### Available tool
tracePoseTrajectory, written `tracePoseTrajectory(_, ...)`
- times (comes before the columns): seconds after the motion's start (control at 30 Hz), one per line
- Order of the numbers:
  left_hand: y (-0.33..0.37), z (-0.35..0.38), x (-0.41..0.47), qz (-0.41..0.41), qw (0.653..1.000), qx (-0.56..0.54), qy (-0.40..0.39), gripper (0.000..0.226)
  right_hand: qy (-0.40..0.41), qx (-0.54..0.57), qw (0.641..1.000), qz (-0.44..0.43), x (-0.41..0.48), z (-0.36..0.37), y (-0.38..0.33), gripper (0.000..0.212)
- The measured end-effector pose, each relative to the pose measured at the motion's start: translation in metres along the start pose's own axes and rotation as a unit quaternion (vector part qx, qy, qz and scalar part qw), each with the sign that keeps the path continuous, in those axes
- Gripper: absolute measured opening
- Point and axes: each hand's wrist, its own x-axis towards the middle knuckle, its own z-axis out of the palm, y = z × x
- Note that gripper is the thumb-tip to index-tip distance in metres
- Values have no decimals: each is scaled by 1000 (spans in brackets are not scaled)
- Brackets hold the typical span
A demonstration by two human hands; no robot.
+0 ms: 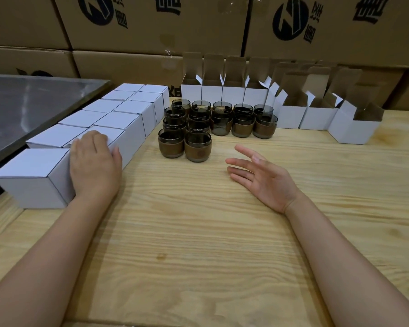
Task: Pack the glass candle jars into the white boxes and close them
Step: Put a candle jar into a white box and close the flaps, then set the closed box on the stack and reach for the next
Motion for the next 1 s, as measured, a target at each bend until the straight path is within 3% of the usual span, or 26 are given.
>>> tracePoseTrajectory(0.13,19,-8,-6,-23,998,-65,-4,41,6,1,1000,2,0,1,0,57)
tracePoseTrajectory(0.23,68,-20,-24,16,966,-256,40,32,8,3,1000,3,1,1,1,57)
tracePoseTrajectory(0.33,130,-25,-42,37,906,-416,-74,15,12,9,1000,4,2,0,1,57)
tracePoseTrajectory(0.4,163,-18,-51,9,874,-448,-190,8,11,18,1000,-1,3,0,2,55)
tracePoseTrajectory(0.47,180,-7,-57,-45,850,-464,-245,9,11,25,1000,-3,4,0,2,54)
tracePoseTrajectory(0.63,177,6,-58,-81,835,-472,-272,11,31,37,999,-9,4,-1,3,48)
tracePoseTrajectory(0.73,175,6,-55,-99,821,-492,-272,13,115,-9,991,-60,9,-2,4,29)
tracePoseTrajectory(0.83,177,7,-54,-94,836,-464,-278,12,296,-101,939,-143,20,-14,-6,25)
tracePoseTrajectory(0.93,177,7,-54,-100,833,-472,-272,13,464,-232,838,-167,31,-51,-32,38)
tracePoseTrajectory(1.0,177,8,-54,-102,835,-471,-266,14,516,-333,775,-151,34,-87,-55,51)
